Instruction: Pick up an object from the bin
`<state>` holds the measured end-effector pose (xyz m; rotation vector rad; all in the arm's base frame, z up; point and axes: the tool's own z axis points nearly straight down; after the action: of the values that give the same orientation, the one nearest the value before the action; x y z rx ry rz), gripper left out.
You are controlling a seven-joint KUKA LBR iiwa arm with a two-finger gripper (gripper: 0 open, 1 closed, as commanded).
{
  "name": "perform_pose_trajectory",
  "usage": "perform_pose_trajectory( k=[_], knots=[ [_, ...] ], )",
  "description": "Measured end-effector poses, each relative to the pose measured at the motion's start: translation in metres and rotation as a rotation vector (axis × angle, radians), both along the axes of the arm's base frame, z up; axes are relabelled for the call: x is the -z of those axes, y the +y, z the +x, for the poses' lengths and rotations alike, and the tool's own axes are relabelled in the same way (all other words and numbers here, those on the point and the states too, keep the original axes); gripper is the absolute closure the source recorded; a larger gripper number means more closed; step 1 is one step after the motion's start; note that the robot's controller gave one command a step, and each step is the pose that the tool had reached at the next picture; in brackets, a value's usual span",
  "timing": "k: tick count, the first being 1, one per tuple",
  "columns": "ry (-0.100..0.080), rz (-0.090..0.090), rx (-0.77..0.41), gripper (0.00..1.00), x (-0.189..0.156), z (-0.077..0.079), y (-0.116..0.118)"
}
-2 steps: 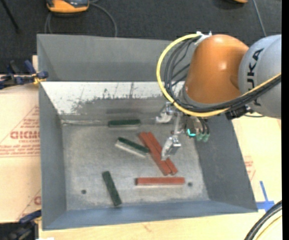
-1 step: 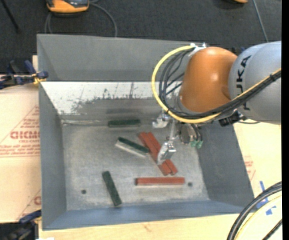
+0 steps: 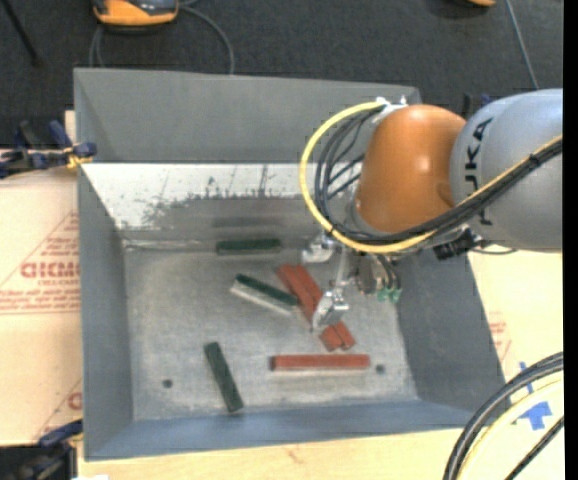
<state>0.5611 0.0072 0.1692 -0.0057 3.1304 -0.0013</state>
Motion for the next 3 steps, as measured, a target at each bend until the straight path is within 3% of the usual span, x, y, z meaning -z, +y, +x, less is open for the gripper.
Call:
perform_pose_trajectory(
  k=[1, 2, 3],
  knots=[
    [0.021, 0.000, -0.007, 0.00, -0.013, 0.001, 0.004],
    [0.007, 0.003, -0.041, 1.00, 0.078, 0.041, 0.010],
    [-0.019, 0.002, -0.040, 0.00, 0.090, 0.041, 0.010]
  ],
)
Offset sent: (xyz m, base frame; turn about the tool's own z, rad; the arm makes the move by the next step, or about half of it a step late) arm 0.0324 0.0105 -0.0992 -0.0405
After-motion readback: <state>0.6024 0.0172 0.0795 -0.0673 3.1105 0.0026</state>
